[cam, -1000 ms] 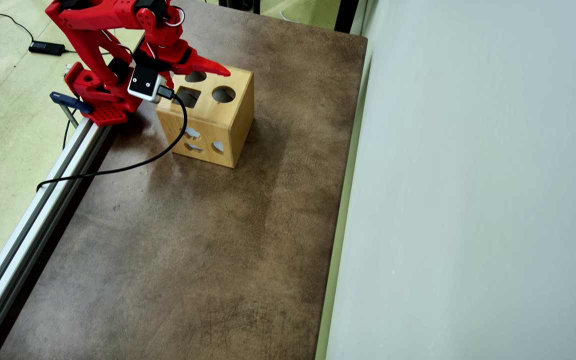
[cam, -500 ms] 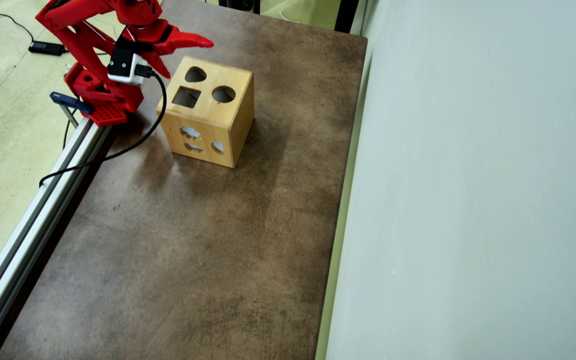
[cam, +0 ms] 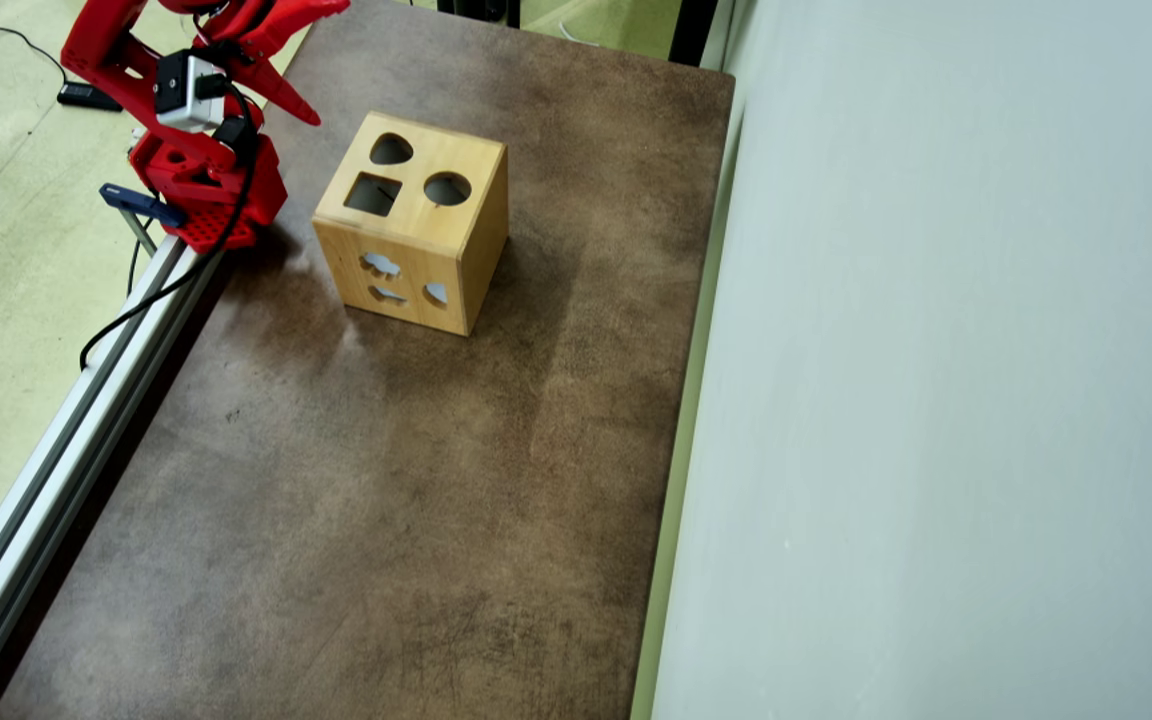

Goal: Pick and place the red cube on the square hole

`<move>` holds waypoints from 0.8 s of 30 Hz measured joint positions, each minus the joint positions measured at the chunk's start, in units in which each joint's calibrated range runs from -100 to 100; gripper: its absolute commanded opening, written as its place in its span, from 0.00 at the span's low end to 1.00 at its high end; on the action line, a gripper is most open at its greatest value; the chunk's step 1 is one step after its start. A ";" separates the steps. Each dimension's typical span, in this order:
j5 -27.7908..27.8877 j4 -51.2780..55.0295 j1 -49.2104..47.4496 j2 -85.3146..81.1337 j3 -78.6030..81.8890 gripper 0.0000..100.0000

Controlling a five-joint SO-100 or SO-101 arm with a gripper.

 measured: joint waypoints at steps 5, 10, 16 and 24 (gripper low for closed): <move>0.00 0.00 0.00 -0.93 -11.83 0.80; 0.00 0.00 0.00 -1.02 -22.48 0.80; -0.05 0.00 0.00 -7.12 -28.17 0.80; -0.05 0.00 -0.07 -17.20 -28.35 0.80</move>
